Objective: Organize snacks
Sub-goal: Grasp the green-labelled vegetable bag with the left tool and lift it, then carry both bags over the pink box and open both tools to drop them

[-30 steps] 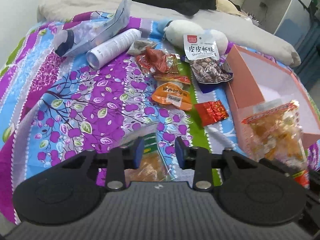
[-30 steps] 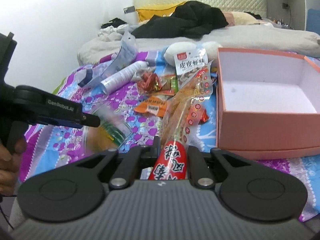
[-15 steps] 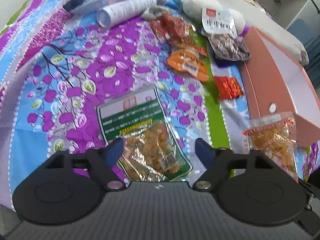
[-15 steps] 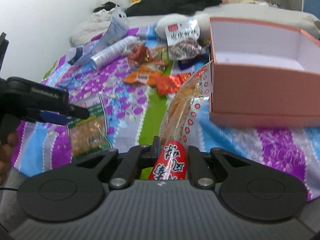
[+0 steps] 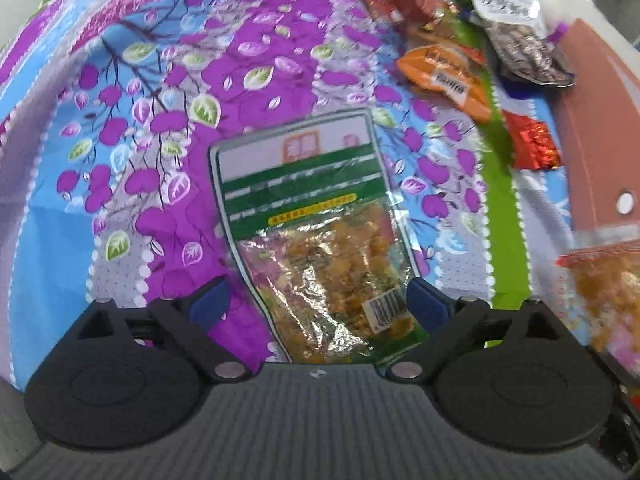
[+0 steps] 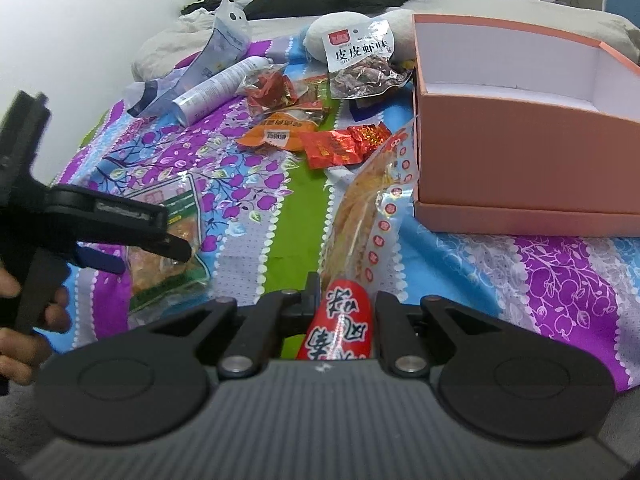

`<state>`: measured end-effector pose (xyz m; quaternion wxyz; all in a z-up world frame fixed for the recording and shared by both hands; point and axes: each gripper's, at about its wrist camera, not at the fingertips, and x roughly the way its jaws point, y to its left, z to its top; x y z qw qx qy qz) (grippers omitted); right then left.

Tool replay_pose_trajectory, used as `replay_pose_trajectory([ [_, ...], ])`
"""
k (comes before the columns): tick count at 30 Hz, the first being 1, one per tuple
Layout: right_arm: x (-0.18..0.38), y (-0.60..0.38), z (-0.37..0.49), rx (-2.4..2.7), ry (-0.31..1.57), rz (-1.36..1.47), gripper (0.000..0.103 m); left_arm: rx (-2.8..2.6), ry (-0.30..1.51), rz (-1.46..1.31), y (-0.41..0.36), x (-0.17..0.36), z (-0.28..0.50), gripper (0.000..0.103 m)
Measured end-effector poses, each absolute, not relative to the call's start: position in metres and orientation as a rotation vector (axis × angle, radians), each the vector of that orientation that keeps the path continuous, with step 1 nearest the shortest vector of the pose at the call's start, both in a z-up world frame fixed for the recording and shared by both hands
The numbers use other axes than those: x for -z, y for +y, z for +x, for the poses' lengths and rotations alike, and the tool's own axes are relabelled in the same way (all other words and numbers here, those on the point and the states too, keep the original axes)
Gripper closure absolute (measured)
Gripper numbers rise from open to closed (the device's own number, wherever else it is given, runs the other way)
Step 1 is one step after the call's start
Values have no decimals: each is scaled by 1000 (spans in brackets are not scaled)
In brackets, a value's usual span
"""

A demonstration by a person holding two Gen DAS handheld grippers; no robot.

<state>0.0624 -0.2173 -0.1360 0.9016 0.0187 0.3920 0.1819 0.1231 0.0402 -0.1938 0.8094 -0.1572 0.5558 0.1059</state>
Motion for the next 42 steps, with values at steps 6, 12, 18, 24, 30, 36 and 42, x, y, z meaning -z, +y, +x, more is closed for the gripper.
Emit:
replay_pose_trajectory([
  [6,134,-219,60,-378,805,39,92,-220,1197,-264,26,202,133,0],
  [12,133,-224,60,-376,802,49,92,-252,1190,-246,19,205,139,0],
  [18,128,-228,59,-374,793,53,92,-244,1138,-243,20,194,136,38],
  [24,117,-230,58,-390,760,53,92,-190,1105,-243,18,183,134,56],
  [30,108,-230,58,-396,742,60,92,-135,1052,-226,10,158,127,57],
  [36,93,-231,58,-403,705,67,92,-79,983,-232,4,118,121,57],
  [42,69,-238,56,-400,638,83,92,1,907,-221,-13,79,125,57],
])
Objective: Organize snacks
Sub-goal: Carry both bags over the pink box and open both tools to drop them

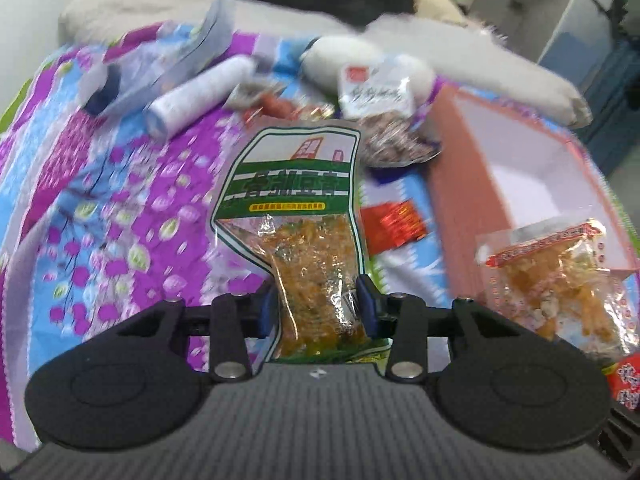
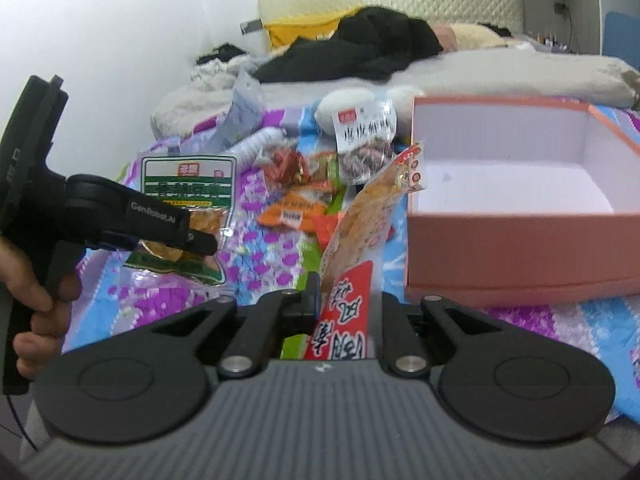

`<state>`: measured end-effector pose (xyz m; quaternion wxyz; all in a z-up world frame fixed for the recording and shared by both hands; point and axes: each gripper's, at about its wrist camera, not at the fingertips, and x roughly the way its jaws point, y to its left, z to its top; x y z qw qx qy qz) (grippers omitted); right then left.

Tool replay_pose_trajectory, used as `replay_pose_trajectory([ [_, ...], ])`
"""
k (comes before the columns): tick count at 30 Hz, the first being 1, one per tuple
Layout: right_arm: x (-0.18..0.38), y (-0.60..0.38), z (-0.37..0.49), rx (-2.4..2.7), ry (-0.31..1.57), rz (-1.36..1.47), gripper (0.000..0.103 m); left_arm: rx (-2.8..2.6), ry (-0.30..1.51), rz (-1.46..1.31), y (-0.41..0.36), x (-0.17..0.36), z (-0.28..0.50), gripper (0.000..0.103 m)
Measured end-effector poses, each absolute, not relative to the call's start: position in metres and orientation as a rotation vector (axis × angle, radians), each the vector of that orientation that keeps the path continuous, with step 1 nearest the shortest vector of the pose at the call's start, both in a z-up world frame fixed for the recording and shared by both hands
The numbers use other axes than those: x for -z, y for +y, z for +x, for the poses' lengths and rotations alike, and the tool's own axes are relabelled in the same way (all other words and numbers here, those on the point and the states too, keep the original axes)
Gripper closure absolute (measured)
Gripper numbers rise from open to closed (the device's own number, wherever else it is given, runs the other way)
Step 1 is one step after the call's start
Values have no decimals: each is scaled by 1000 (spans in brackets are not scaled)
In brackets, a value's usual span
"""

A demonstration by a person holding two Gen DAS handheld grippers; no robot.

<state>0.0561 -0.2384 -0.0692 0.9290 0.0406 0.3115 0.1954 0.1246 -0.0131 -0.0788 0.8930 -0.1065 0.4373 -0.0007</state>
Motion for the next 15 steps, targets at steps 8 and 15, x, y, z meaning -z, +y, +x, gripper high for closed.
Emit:
replay_pose_trajectory([
  [8,41,-266,80,-304,542,82,92,144,812,-163,-54,34,158,57],
  [15,19,-306,124,-176,488,67,92,250,753,-108,-102,2,205,57],
])
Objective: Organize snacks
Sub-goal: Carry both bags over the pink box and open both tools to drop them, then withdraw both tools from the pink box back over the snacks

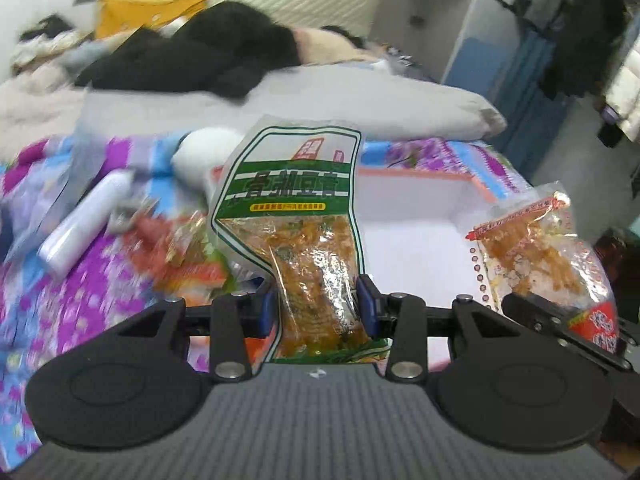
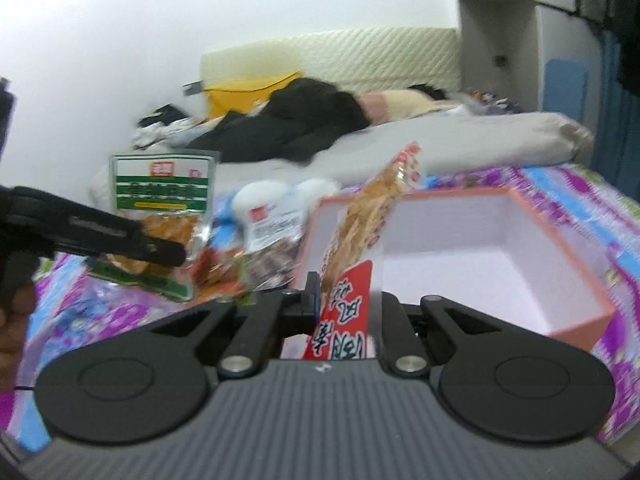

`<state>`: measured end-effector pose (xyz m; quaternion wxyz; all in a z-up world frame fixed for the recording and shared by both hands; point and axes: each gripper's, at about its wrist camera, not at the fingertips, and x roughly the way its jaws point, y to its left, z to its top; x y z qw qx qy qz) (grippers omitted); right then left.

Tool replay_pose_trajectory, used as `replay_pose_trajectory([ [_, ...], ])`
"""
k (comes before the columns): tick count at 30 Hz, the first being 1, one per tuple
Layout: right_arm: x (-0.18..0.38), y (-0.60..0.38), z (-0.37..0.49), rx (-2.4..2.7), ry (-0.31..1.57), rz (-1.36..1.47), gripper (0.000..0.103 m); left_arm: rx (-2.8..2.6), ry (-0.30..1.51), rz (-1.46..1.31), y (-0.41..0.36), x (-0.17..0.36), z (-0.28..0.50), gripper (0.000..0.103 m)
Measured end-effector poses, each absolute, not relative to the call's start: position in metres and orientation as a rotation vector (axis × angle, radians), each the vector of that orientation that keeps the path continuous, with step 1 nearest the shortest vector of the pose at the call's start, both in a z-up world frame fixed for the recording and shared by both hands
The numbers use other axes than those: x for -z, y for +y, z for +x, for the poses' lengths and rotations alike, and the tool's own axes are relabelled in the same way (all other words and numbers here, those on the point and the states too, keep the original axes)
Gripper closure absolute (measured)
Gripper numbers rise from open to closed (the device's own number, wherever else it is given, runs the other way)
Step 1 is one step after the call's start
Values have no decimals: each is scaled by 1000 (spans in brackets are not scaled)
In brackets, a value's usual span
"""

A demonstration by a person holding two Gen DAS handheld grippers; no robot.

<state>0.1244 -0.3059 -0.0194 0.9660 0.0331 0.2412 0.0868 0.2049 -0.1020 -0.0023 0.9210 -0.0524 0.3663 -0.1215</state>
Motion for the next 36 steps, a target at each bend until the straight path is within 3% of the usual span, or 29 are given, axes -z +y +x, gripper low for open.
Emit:
replay_pose_trajectory([
  [5,18,-330,165,-99,514,58,92,323,772,-78,-138,-10,253,57],
  [13,39,-361,212,-53,632,102,92,348,916,-44,-183,13,329,57],
  [21,61,-374,229,-40,730,119,90,368,1012,-25,-199,41,346,55],
  [23,64,-374,231,-31,752,112,89,369,1024,-21,-200,43,345,49],
  [24,64,-376,231,-27,757,114,80,368,1028,-18,-200,43,345,39],
  [25,64,-377,230,-27,751,120,58,364,1030,-14,-200,43,345,28],
  [27,62,-379,225,-38,730,142,39,356,1017,-3,-196,42,344,26],
  [36,59,-372,207,-41,682,142,40,352,941,18,-176,31,322,26],
])
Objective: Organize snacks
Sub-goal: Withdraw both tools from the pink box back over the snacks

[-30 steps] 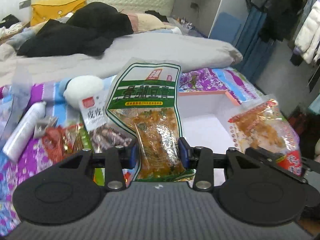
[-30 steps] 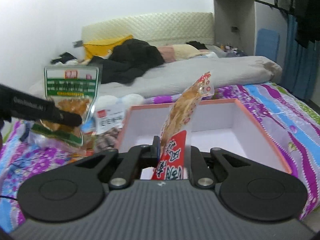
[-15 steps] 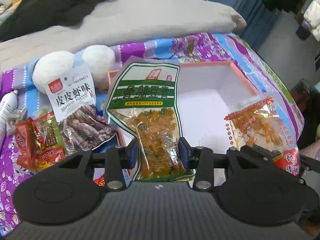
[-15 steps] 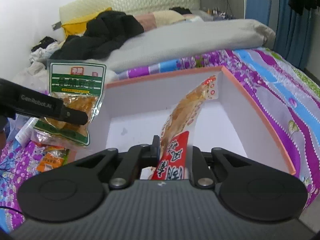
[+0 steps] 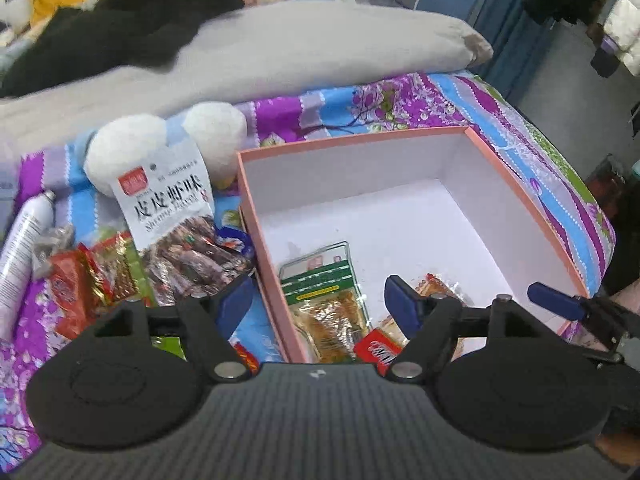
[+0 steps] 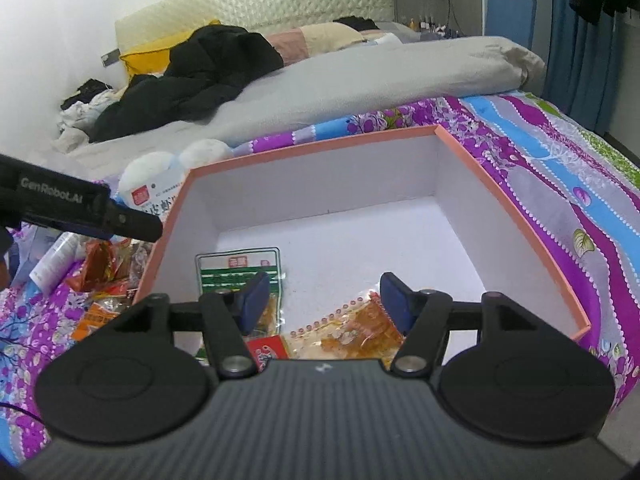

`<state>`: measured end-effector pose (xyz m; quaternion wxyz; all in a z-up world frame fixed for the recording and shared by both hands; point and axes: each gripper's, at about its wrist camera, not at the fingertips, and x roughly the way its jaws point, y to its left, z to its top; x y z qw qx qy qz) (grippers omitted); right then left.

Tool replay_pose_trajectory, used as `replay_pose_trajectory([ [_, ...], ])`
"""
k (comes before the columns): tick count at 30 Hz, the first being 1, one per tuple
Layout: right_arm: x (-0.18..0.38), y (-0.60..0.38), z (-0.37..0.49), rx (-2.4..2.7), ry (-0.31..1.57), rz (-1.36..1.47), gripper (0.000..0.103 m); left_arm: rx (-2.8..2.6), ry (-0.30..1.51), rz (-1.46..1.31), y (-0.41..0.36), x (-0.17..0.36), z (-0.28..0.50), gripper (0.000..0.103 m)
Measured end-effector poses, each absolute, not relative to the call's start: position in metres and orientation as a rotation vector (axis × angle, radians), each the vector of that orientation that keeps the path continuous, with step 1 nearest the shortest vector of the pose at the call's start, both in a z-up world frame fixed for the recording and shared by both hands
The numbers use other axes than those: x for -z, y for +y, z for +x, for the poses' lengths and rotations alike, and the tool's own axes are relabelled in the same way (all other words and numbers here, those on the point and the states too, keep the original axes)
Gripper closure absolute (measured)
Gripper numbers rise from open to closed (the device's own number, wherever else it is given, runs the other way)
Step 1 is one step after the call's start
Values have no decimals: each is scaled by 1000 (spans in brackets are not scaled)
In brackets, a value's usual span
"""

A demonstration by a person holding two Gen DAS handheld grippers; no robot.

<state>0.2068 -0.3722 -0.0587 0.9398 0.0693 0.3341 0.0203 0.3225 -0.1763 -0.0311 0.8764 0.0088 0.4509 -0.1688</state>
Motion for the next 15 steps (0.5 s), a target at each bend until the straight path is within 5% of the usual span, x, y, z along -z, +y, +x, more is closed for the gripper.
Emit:
replay_pose_trajectory([
  [15,24,-325,142,-119,499,171,40,328,719,77,-131,-6,229,26],
])
